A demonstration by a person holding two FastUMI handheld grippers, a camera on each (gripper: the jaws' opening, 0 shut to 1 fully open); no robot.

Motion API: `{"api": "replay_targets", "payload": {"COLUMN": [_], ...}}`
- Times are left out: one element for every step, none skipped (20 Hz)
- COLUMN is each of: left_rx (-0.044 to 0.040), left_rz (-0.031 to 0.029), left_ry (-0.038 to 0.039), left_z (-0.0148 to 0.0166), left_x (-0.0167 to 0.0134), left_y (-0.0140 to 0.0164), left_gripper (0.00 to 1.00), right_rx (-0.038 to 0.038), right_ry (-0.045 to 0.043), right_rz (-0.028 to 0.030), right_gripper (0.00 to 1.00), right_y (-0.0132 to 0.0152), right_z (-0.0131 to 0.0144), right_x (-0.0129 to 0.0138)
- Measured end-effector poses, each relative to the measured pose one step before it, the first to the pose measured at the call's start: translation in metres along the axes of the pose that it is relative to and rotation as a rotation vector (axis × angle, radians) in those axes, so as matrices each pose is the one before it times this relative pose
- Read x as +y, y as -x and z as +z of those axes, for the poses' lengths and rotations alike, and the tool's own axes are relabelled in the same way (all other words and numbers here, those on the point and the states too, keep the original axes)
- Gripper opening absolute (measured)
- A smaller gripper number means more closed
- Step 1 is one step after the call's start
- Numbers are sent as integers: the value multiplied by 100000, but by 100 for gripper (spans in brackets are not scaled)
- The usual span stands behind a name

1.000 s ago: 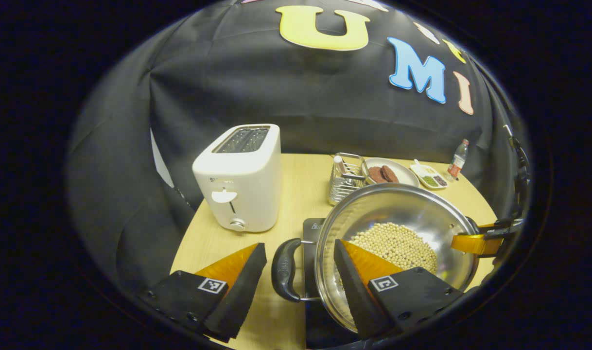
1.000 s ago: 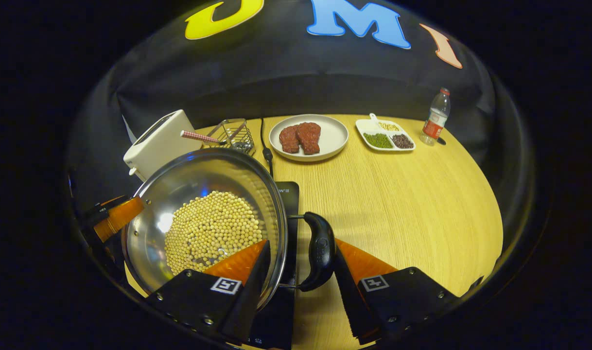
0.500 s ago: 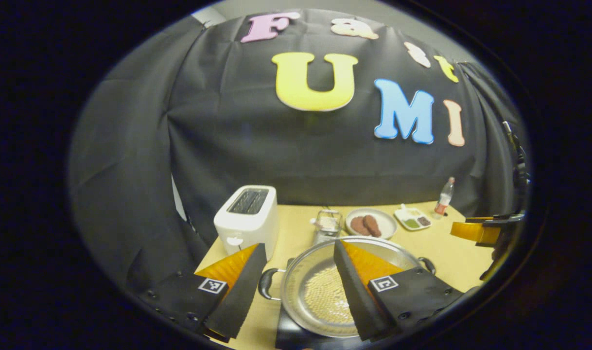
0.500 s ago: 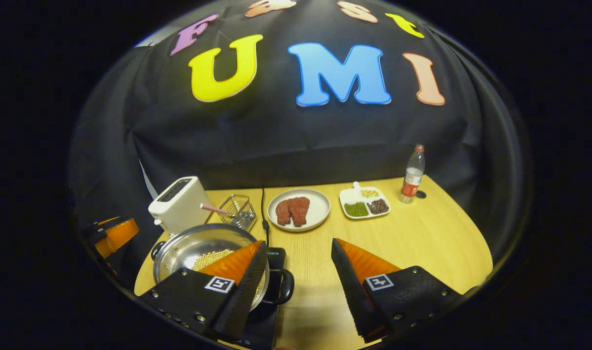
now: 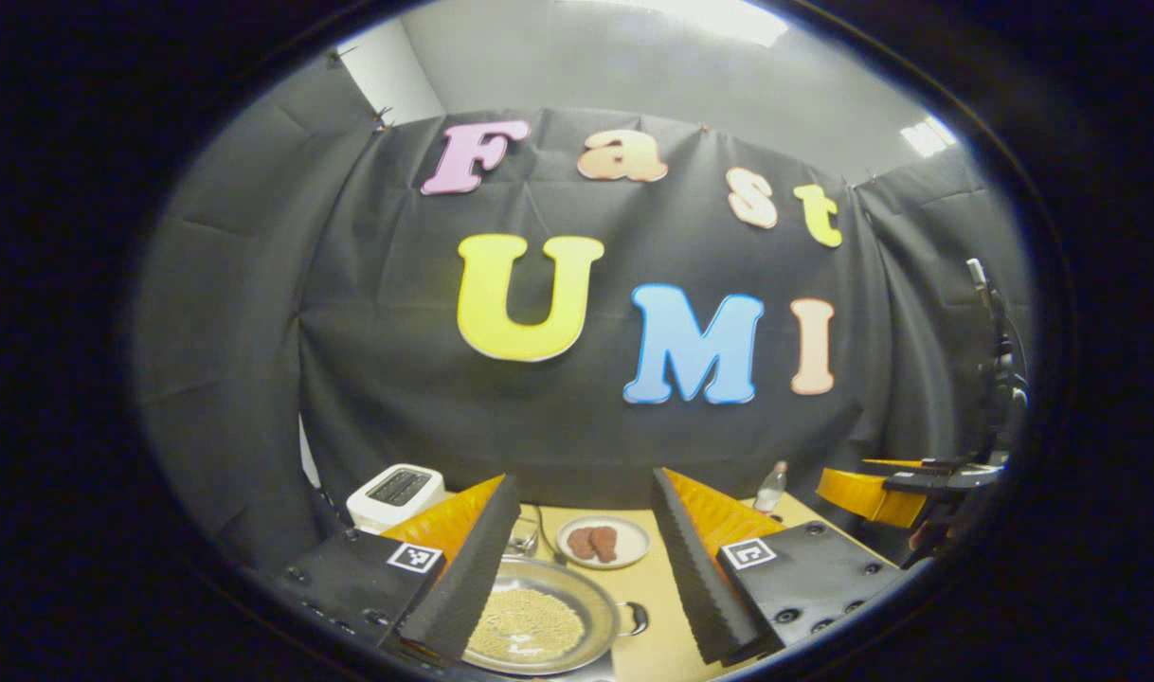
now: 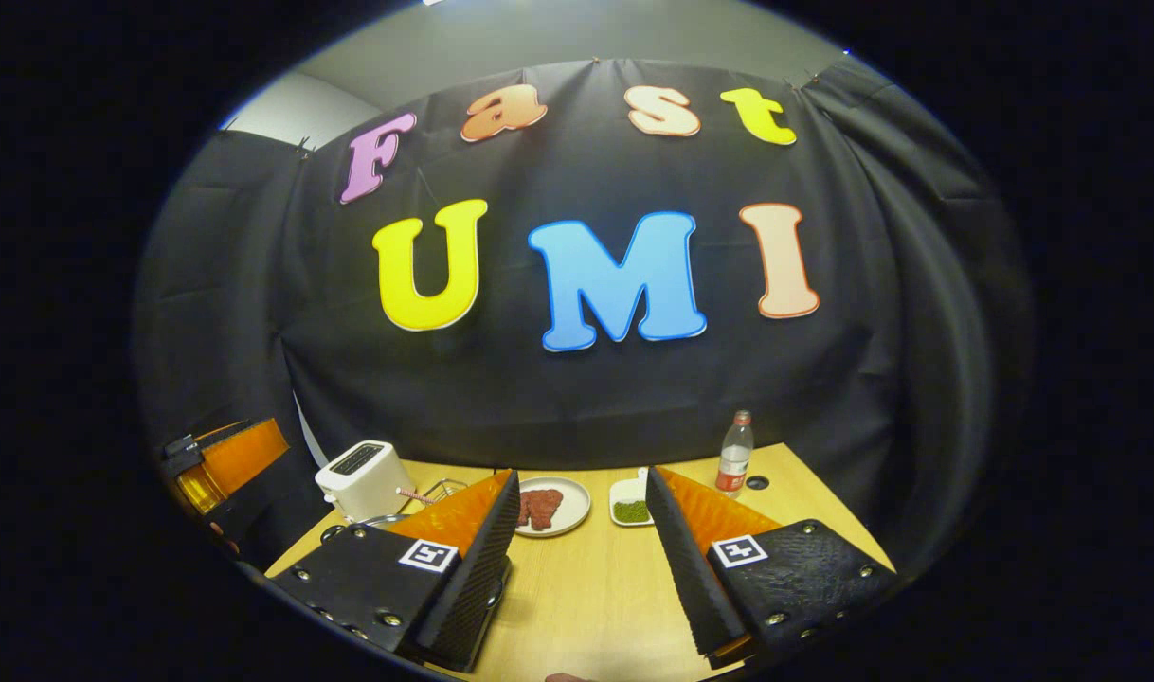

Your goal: First push the handle of the pot to place it horizontally, then grasp the pot with both hands and set it on the induction cooktop.

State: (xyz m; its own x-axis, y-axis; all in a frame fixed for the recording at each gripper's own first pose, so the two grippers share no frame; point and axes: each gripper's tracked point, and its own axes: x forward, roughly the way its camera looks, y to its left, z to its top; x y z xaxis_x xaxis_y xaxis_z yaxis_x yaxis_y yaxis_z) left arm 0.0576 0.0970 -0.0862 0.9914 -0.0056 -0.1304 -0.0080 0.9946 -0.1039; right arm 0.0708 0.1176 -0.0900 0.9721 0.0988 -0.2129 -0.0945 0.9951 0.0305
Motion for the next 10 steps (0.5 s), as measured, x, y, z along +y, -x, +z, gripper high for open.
{"api": "replay_targets", "payload": {"left_rx": [-2581, -1395, -779, -740, -916, -1292, -583, -45, -151, -229], "left_rz": [989, 161, 141, -378, 59, 685, 763, 1060, 787, -304], "left_ry": [-1384, -535, -326, -146, -452, -886, -687, -86, 700, 1184], "left_z": [814, 531, 326, 73, 282, 295, 203, 118, -4, 257], "left_x": [-1892, -1626, -1830, -1535, -1319, -918, -736, -746, -594, -656], "left_y": [659, 421, 502, 454, 409, 348, 289, 304, 377, 338], "left_gripper": [96, 93, 90, 93, 95, 95, 95, 95, 96, 98], "right_rx": [-2137, -1665, -976, -1057, -973, -1147, -406, 142, 178, -123], "right_ry": [-589, -299, -342, -178, -399, -305, 241, 457, 82, -167], "right_rz": [999, -502, -398, -236, 127, 507, 296, 493, 182, -631], "right_gripper": [84, 89, 97, 97, 97, 97, 97, 97, 97, 97], "right_y": [911, 553, 310, 474, 553, 468, 510, 456, 389, 287], "right_z": [1088, 832, 165, 449, 483, 368, 184, -2, 7, 194], "right_x": [-885, -1183, -1462, -1084, -959, -783, -888, -674, -592, -649]}}
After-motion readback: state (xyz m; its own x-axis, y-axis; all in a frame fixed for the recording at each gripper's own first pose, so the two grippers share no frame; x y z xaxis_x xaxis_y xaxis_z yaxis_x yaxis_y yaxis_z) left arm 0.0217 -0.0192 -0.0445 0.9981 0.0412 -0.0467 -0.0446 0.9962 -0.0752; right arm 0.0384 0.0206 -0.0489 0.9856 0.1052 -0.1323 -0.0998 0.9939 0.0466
